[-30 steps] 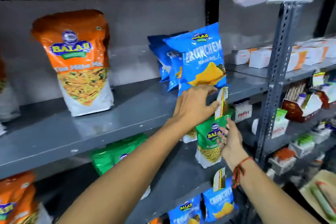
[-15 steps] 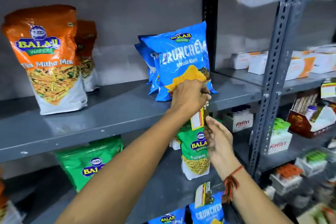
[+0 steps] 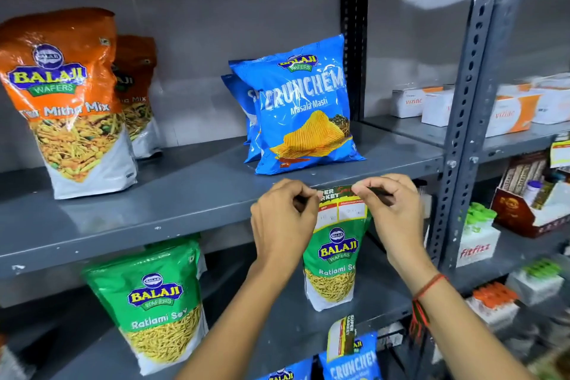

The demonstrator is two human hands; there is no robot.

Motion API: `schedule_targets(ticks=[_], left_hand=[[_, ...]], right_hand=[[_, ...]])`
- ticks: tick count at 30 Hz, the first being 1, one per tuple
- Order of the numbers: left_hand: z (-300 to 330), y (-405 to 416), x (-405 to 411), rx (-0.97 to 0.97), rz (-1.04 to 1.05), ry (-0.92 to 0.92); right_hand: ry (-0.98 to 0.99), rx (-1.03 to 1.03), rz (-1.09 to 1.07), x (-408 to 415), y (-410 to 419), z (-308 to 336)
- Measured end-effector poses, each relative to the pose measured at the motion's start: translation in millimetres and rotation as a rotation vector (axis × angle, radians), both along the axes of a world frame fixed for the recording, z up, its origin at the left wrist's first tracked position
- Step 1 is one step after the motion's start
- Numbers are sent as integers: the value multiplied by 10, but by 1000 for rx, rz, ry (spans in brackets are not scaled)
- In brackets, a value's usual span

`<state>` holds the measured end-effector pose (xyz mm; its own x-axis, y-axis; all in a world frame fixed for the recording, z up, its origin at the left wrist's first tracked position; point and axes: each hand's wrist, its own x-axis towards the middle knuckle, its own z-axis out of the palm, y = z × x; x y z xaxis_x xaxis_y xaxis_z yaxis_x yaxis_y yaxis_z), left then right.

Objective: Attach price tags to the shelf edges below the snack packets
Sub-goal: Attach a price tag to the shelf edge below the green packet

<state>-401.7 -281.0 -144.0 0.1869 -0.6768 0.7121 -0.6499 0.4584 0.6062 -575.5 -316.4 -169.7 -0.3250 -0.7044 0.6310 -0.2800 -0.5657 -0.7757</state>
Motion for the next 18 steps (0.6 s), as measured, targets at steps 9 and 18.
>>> schedule_targets(ticks=[9,18], left_hand=[[29,-77,-13,-15,79,-76],[-729,36,45,-137,-27,224]], right_hand=[[-25,-59,-37,90,-311,-8],[-394,0,-60,-107,-166,-577]])
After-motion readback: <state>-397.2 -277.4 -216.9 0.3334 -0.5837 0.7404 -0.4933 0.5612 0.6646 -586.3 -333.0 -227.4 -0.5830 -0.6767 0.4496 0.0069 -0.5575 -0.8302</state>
